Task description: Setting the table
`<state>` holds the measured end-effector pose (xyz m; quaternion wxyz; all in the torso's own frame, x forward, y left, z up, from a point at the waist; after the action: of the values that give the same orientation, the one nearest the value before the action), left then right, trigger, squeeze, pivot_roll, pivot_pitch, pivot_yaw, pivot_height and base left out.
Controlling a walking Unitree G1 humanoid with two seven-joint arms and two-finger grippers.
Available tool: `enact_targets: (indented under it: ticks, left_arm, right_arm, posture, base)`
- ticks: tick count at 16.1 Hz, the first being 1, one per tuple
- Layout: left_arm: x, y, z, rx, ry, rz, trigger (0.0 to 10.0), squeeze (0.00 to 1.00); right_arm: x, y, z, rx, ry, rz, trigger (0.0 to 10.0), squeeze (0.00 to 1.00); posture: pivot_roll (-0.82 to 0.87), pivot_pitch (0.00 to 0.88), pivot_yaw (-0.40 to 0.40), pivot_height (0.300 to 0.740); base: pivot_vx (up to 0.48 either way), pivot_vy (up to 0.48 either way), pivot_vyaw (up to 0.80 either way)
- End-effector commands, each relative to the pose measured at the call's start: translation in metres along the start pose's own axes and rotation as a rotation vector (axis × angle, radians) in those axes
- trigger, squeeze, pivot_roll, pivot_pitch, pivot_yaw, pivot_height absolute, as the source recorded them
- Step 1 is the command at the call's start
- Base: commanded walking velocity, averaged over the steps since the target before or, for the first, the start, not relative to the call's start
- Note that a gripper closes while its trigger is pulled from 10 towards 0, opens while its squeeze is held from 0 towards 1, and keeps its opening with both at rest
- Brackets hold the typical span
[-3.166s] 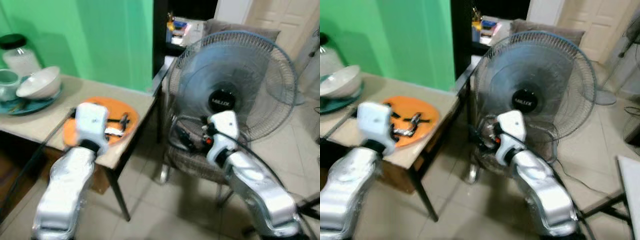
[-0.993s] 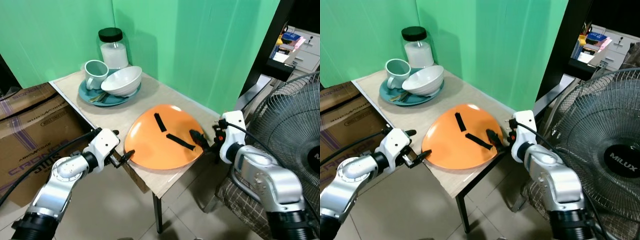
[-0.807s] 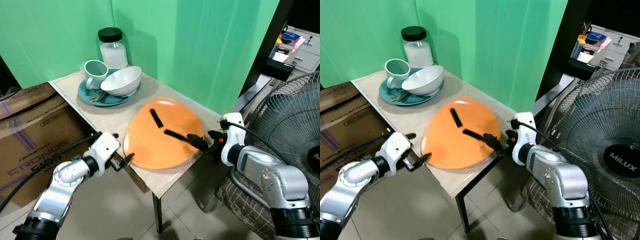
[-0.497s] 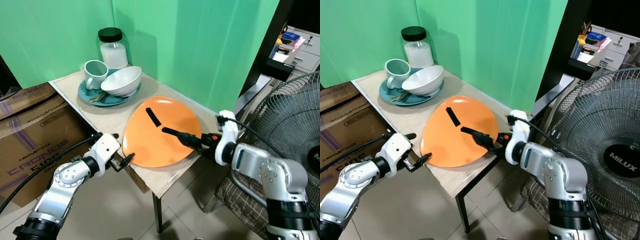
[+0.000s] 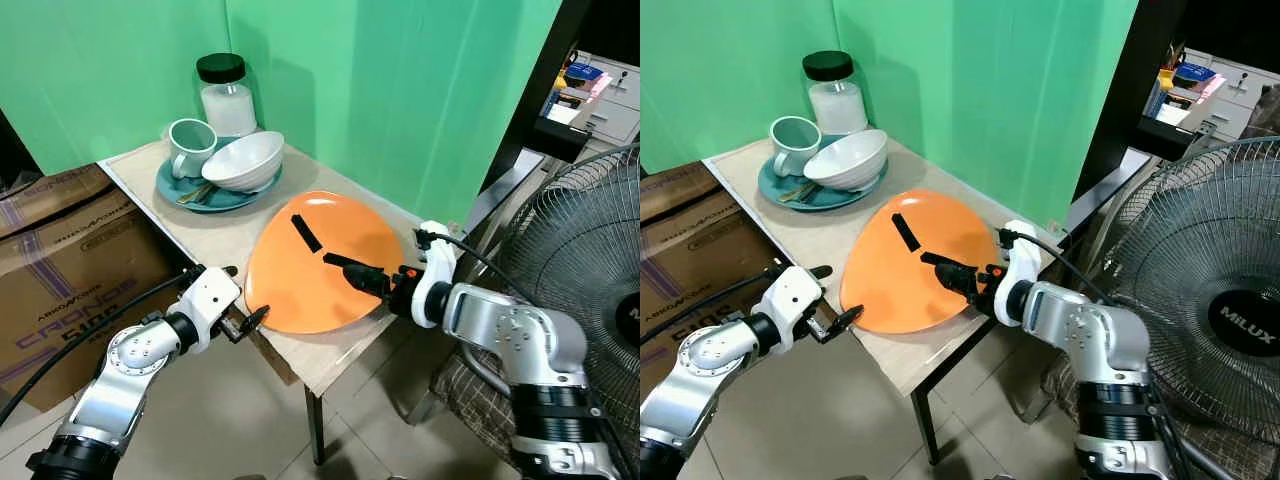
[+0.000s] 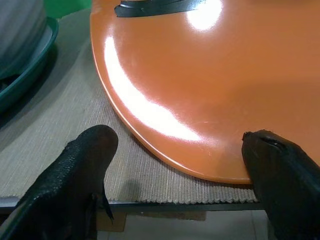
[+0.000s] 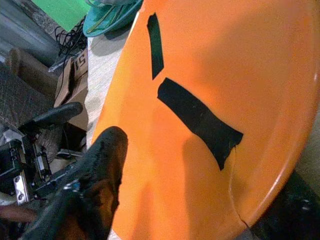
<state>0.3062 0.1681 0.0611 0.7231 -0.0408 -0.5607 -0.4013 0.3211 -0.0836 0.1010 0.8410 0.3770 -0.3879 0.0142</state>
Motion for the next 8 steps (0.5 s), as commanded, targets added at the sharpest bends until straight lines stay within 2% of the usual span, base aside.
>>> enact_targets:
  ticks: [1, 8]
  left_arm:
    - [-0.0165, -0.0059, 0.0005, -0.015, 0.067, 0.018, 10.0, 0.0]
    - [-0.0158, -0.0012, -0.003, -0.011, 0.065, 0.005, 10.0, 0.0]
  right_arm:
    - [0.0073, 0.0027, -0.0011, 0.004, -0.019, 0.008, 0.0, 0.0]
    - [0.0079, 0.0007, -0.003, -0.005, -0.03, 0.006, 0.0, 0.0]
  posture:
    - [0.11, 0.0, 0.022, 0.74]
    - [0.11, 0.0, 0.027, 0.74]
  base:
    - [0.0, 0.0, 0.0]
    - [0.0, 0.0, 0.0]
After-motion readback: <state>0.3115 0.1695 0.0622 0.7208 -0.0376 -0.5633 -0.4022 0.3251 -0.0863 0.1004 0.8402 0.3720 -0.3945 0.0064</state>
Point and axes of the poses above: a point about 5 cm out from each wrist's last joint towards the gripper, its own z axis pointing back from the gripper into the wrist, its own x axis along the axis of the wrist's last joint, y = z × x, the point moved 5 cm from there along -z, pointing out of the wrist towards the gripper, and after that the axes turned 3 degrees about -z, right-handed, at the moved point
